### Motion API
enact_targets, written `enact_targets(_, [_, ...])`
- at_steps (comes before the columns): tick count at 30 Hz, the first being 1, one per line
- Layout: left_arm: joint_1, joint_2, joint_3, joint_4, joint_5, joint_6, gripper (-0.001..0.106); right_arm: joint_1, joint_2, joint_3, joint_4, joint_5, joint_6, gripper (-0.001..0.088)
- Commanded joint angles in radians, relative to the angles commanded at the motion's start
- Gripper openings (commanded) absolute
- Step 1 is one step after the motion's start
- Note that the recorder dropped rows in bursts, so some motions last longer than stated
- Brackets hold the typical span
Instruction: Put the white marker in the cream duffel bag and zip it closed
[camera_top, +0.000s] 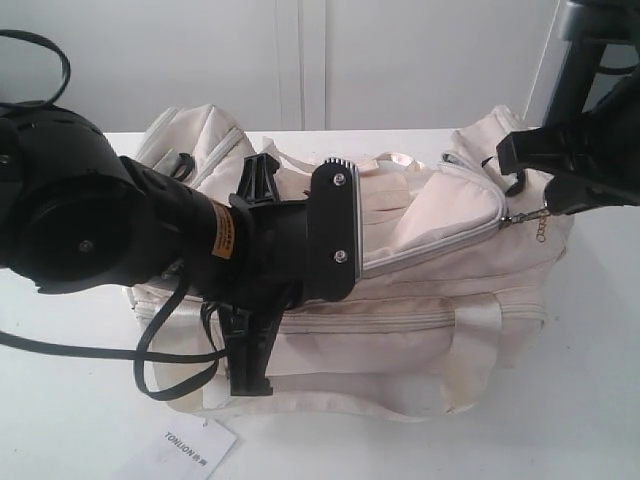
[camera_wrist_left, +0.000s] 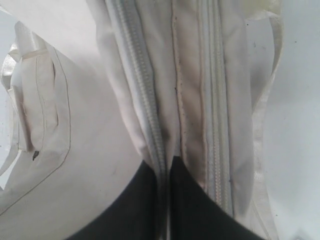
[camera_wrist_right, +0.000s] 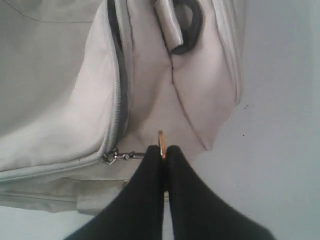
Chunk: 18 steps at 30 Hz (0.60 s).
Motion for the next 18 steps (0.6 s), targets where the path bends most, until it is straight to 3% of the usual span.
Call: enact_targets(18, [0.000,0.000,0.000,0.011,-0.001,0.000,0.000,-0.032,0.057,0.000,0.000,-0.263,0.028,0.0000])
